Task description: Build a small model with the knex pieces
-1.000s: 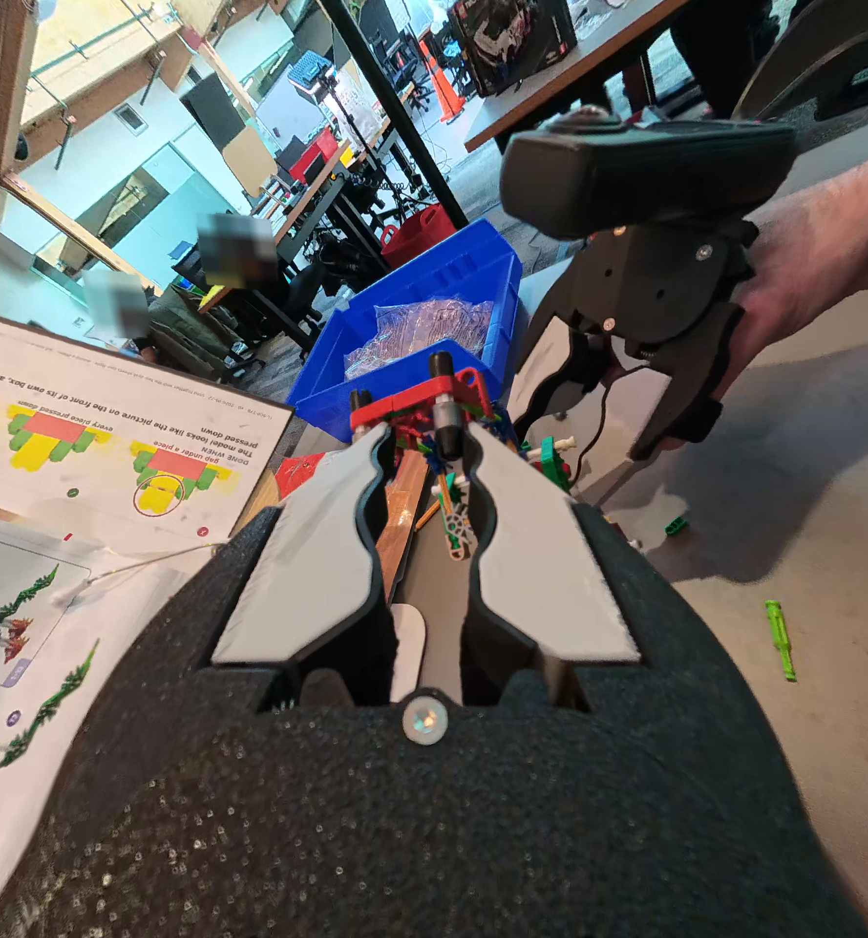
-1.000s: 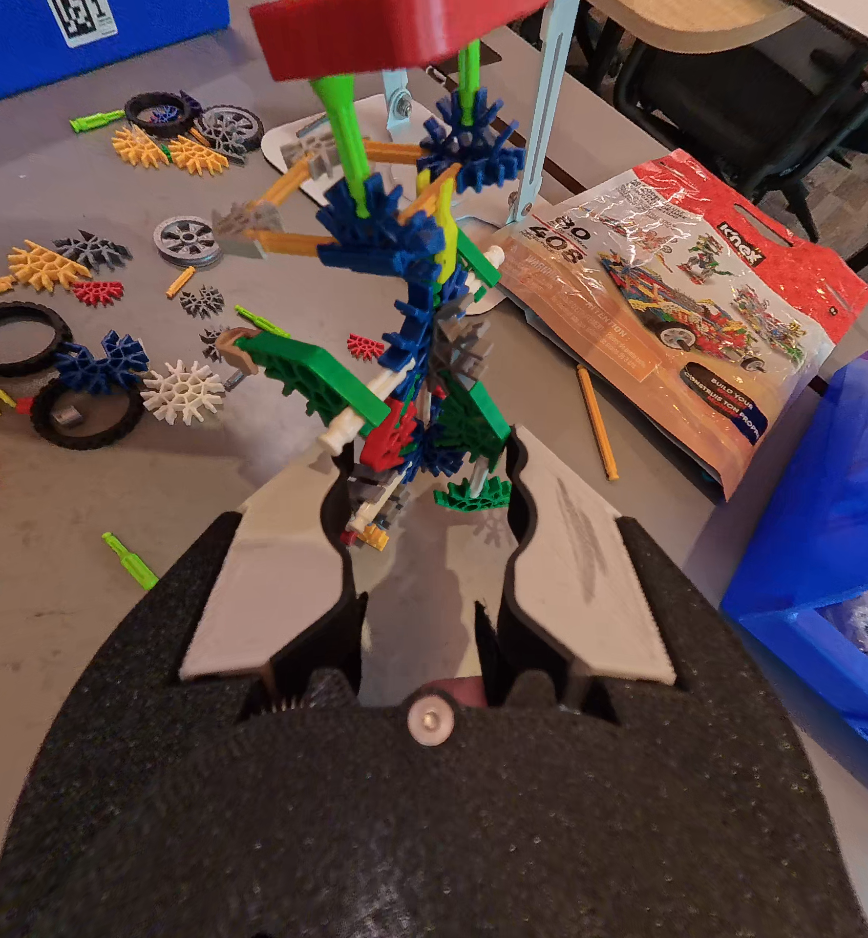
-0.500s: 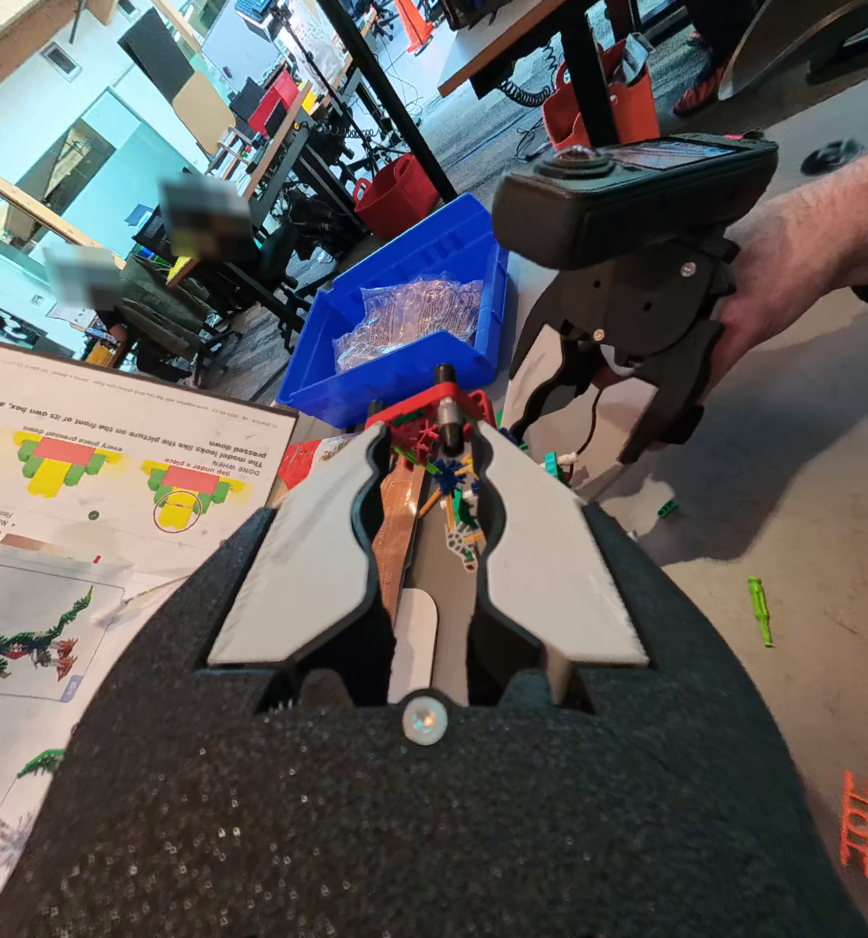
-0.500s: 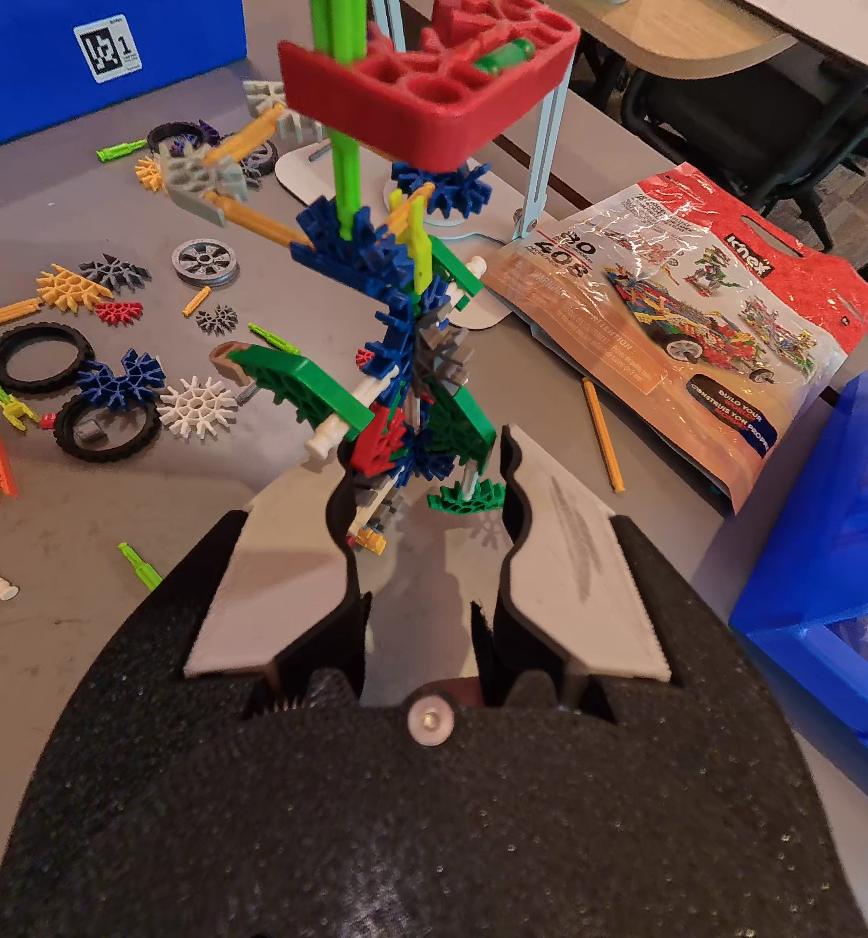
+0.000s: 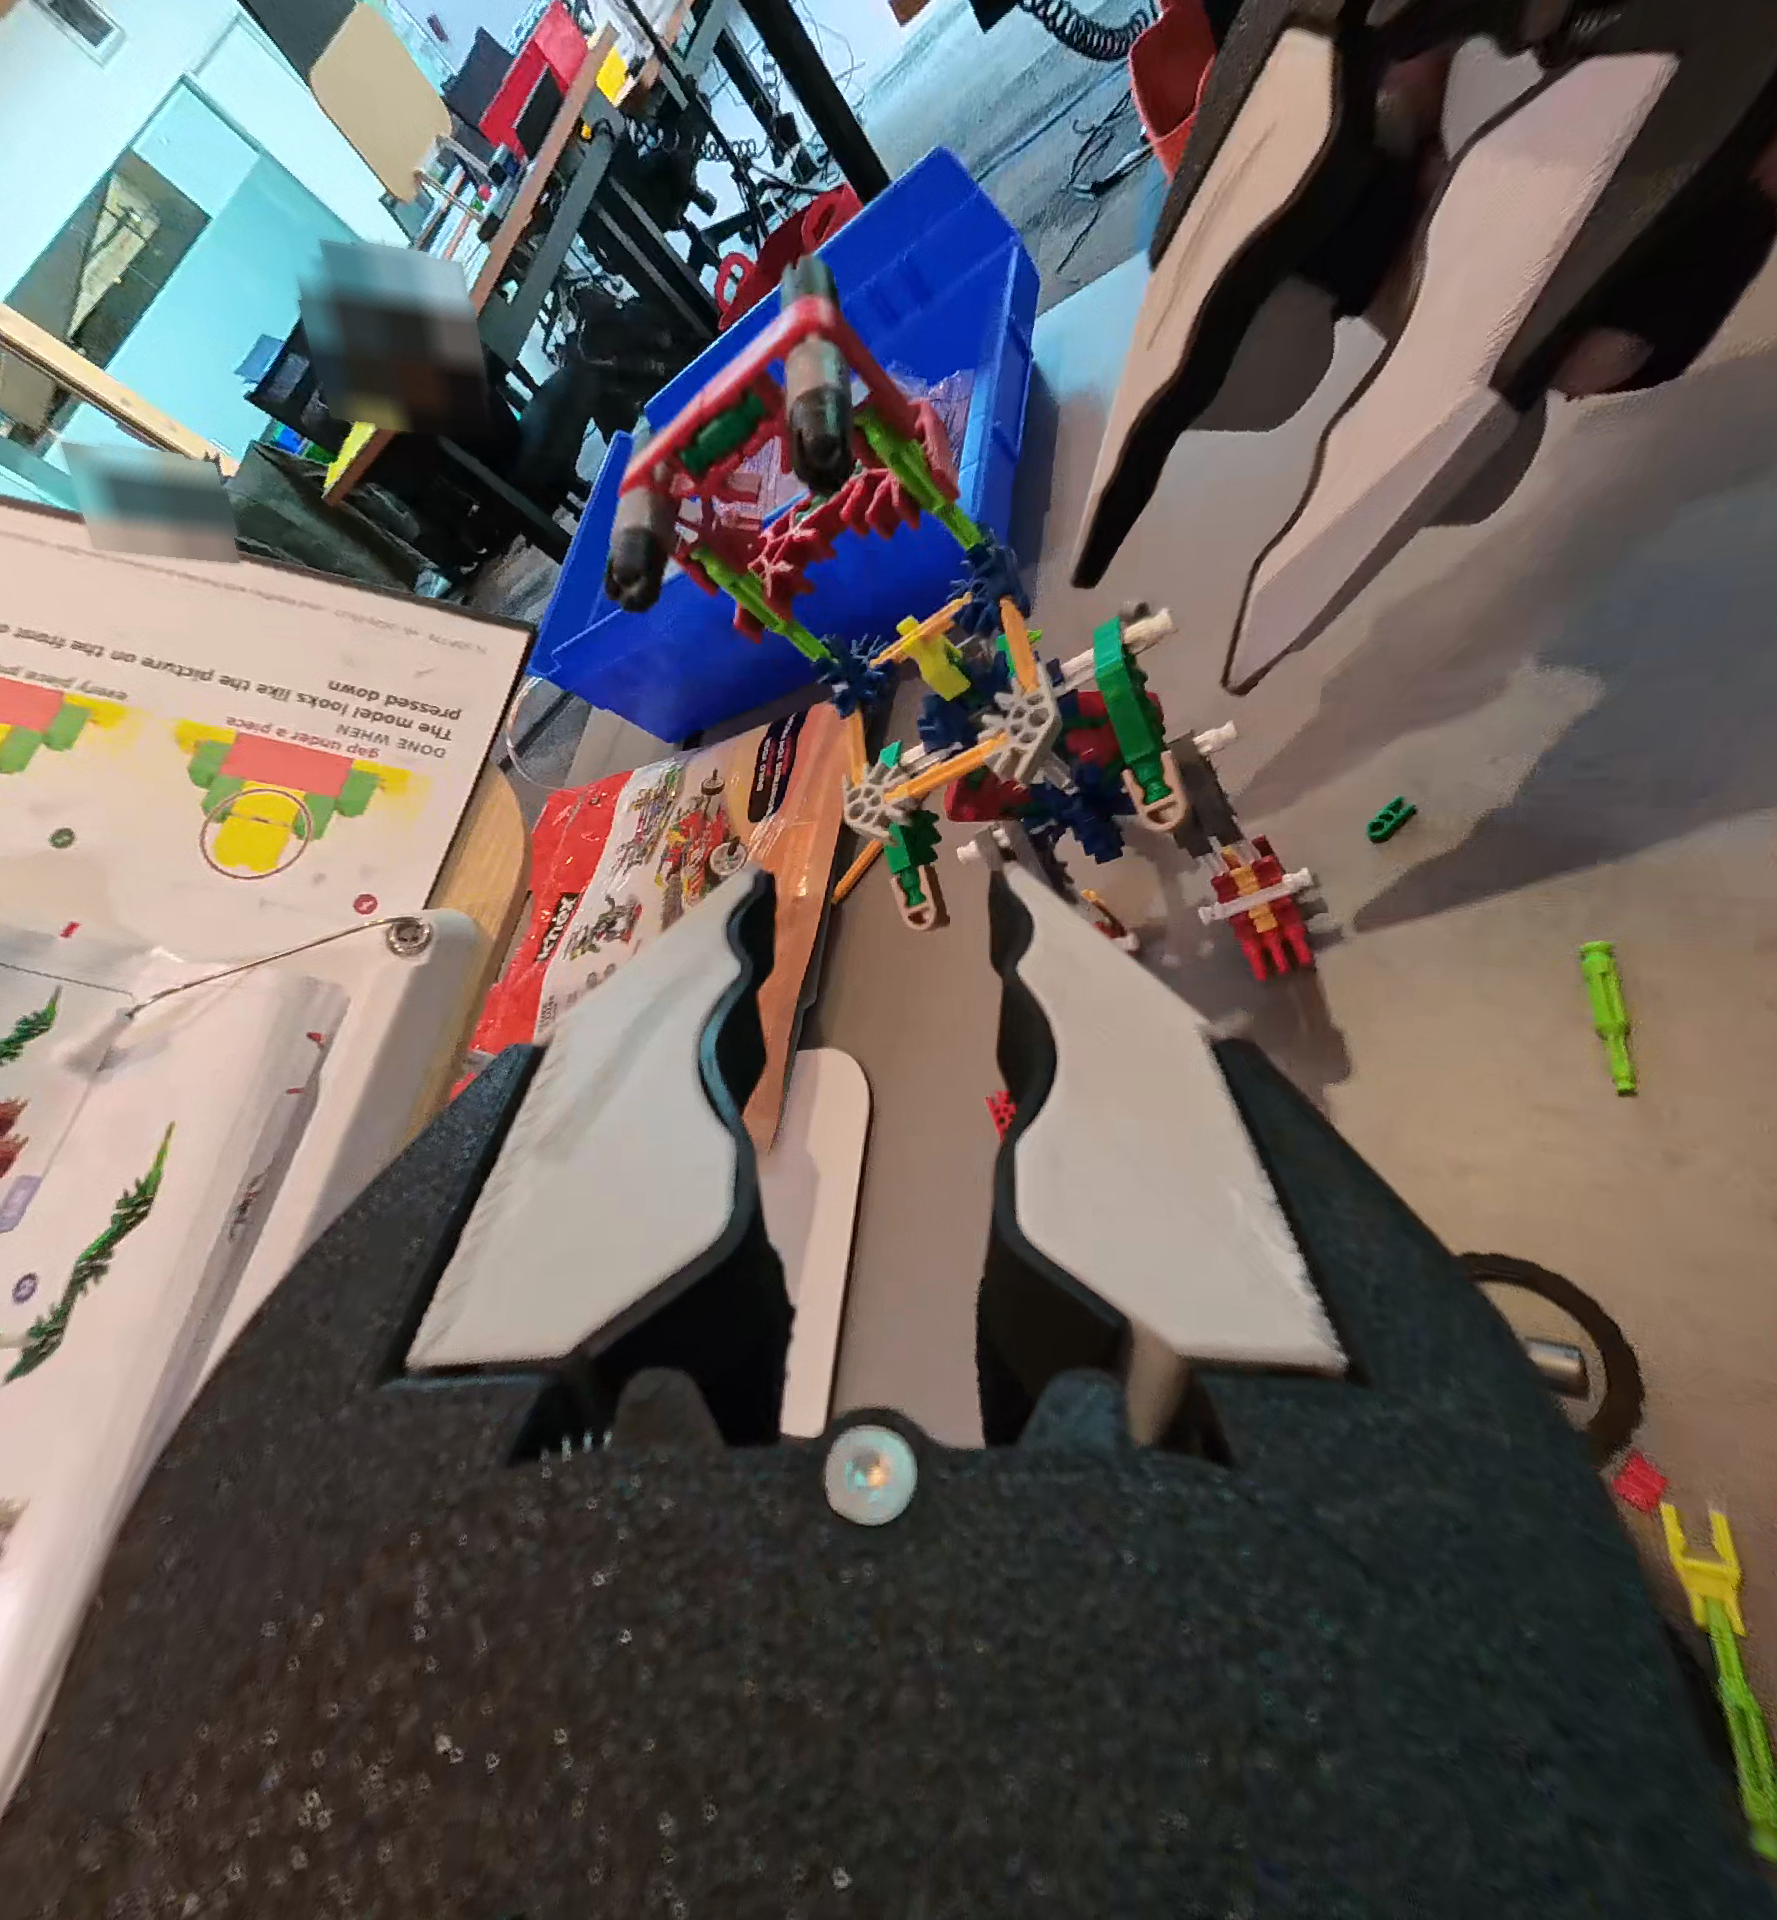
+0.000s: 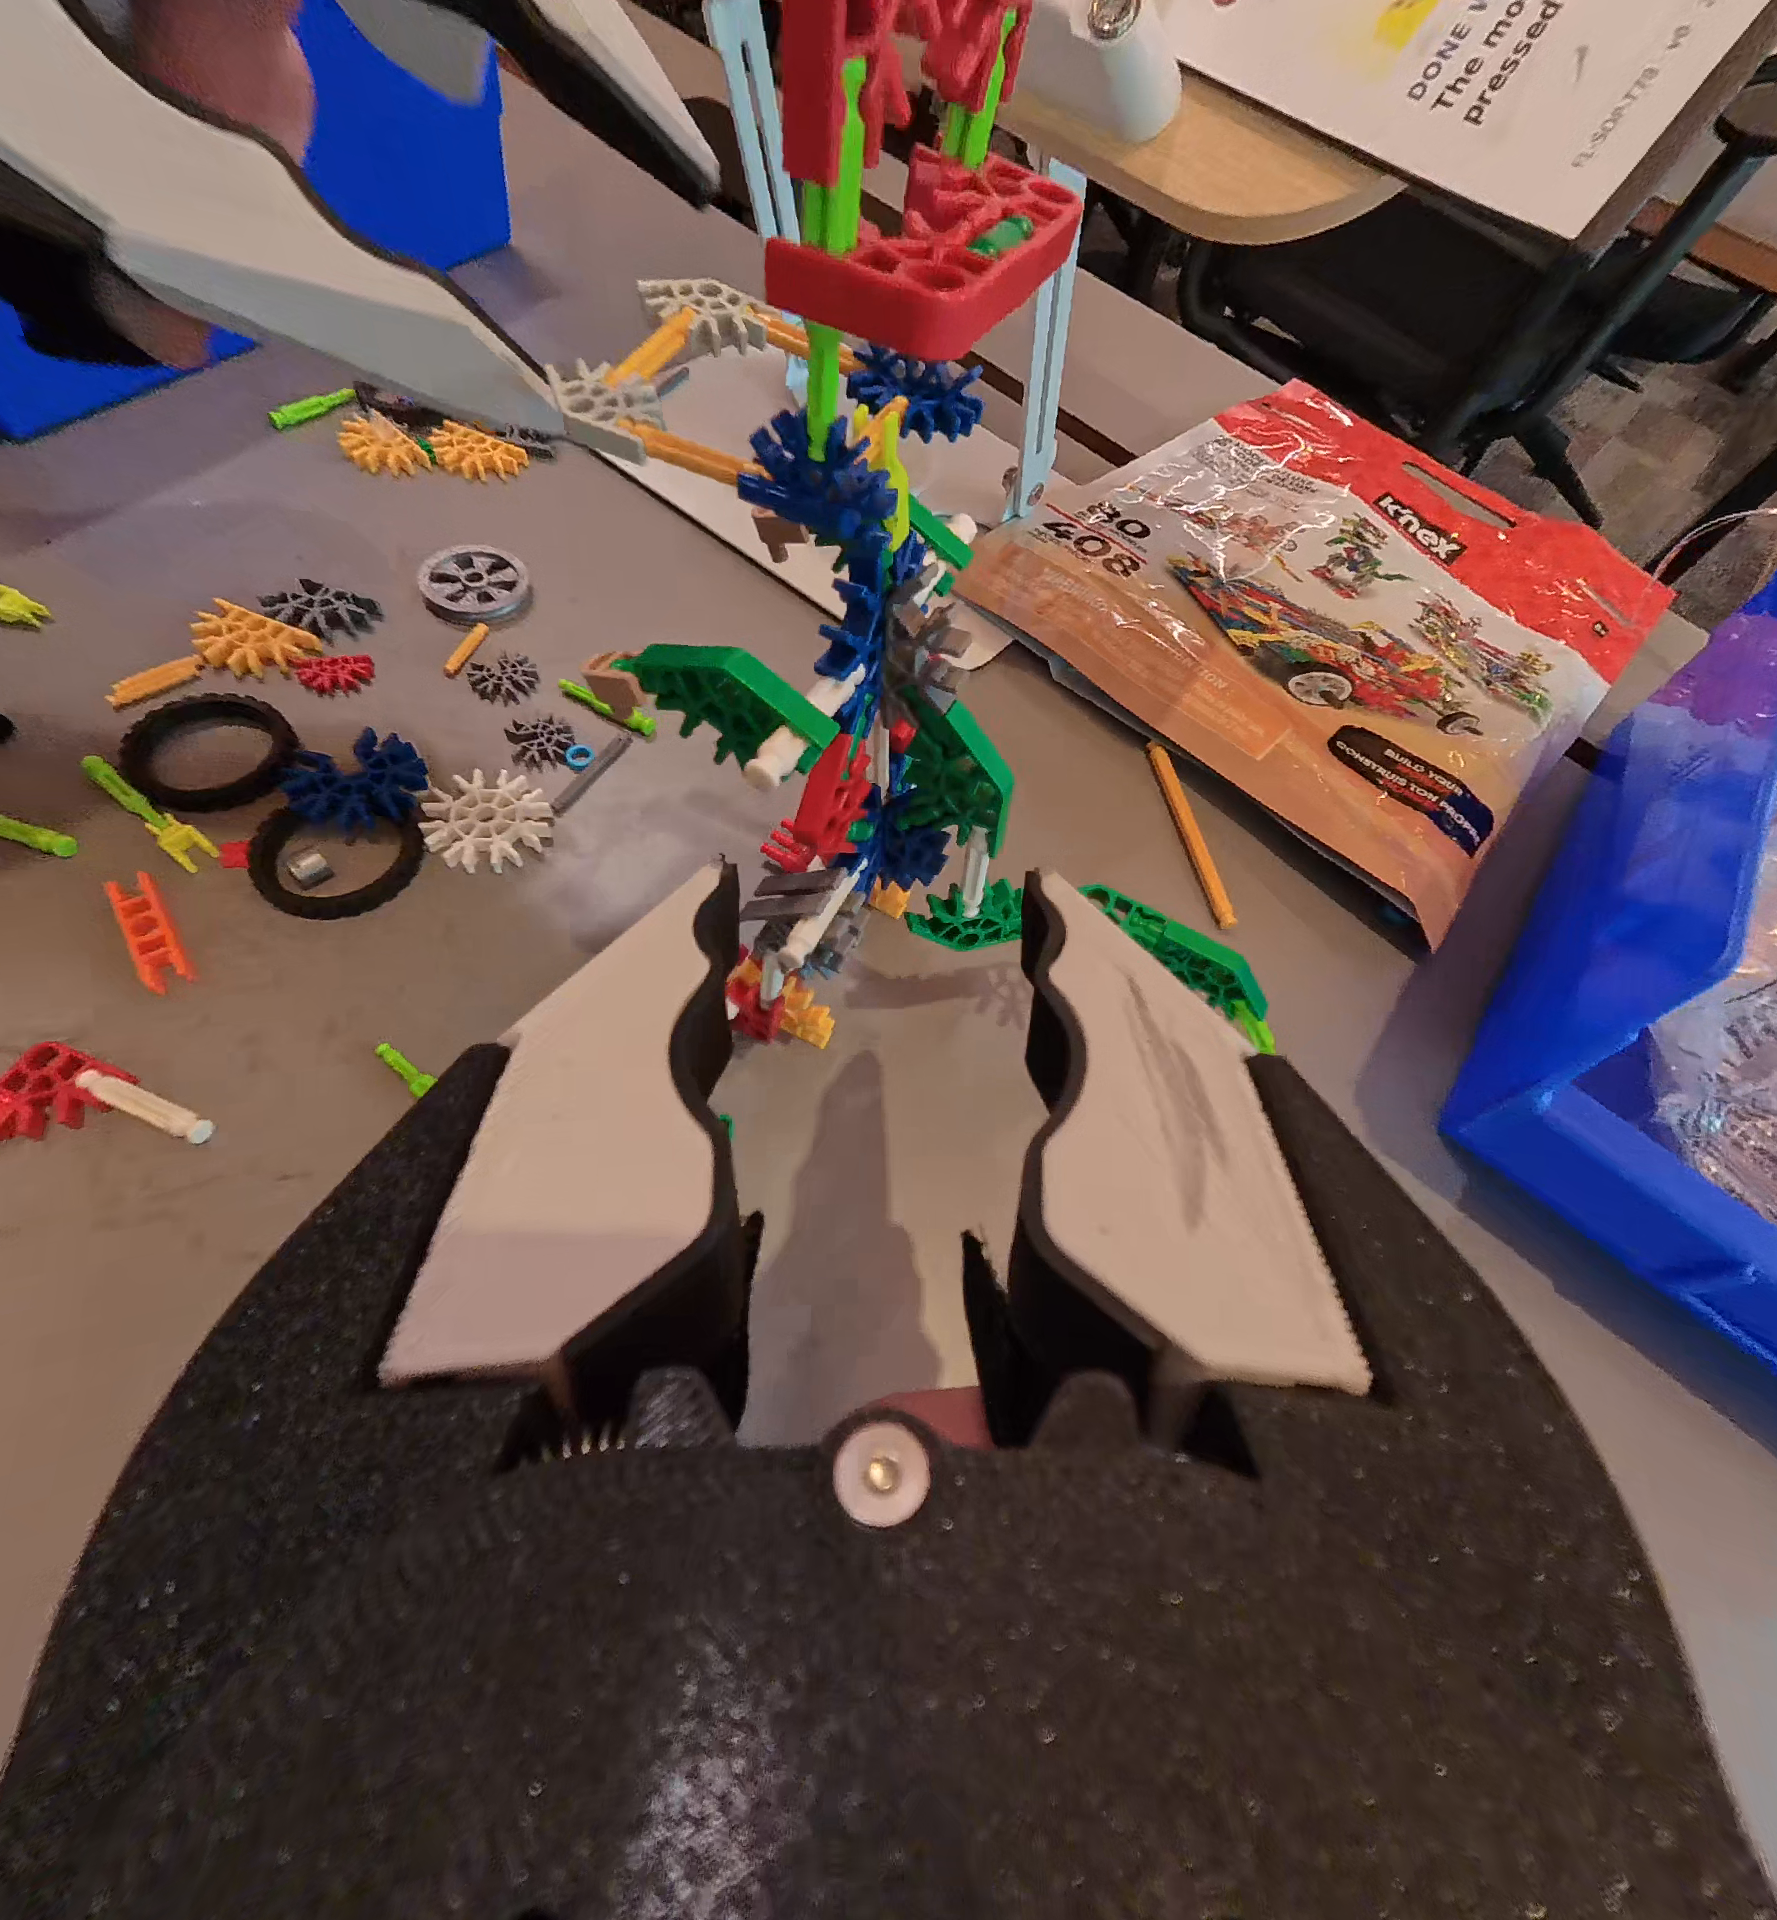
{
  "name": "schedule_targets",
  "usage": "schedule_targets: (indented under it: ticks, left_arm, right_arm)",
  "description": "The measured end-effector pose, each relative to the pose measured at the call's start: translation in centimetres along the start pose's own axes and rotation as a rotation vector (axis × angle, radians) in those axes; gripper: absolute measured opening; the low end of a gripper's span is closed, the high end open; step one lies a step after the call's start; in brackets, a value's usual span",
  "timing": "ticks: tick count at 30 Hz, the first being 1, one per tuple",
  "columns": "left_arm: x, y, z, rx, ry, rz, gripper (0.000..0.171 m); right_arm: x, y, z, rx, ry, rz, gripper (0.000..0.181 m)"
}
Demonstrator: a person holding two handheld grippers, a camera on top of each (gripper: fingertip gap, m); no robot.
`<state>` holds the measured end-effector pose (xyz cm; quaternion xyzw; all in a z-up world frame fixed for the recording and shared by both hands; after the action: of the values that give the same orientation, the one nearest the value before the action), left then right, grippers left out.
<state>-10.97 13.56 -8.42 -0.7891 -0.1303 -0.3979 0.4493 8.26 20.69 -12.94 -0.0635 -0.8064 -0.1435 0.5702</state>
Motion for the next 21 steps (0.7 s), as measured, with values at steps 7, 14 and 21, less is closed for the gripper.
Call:
schedule_targets:
  ticks: [7,14,21]
  left_arm:
    - [0.4,0.6,1.5,0.053,0.051,0.072,0.029]
    - [0.8,1.4,1.8,0.088,0.021,0.109,0.013]
    - [2.6,2.1,1.8,0.079,0.007,0.112,0.012]
  right_arm:
    - [2.8,-0.9,-1.4,-0.040,0.042,-0.018,0.047]
    - [3.4,-0.5,-1.1,-0.021,0.045,0.043,0.047]
    - [2.3,-0.2,-0.6,-0.005,0.032,0.065,0.047]
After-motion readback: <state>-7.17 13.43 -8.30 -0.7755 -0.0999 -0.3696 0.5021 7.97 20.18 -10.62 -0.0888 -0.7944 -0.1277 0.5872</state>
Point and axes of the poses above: each gripper's, where its closed fingertips meet, z out along the fingers, x out of its top, y = z × x across the jaws, the point moved 9 cm from there along -z, back along the fingers, and after that the axes turned 9 degrees about y, right-handed, at the moved point
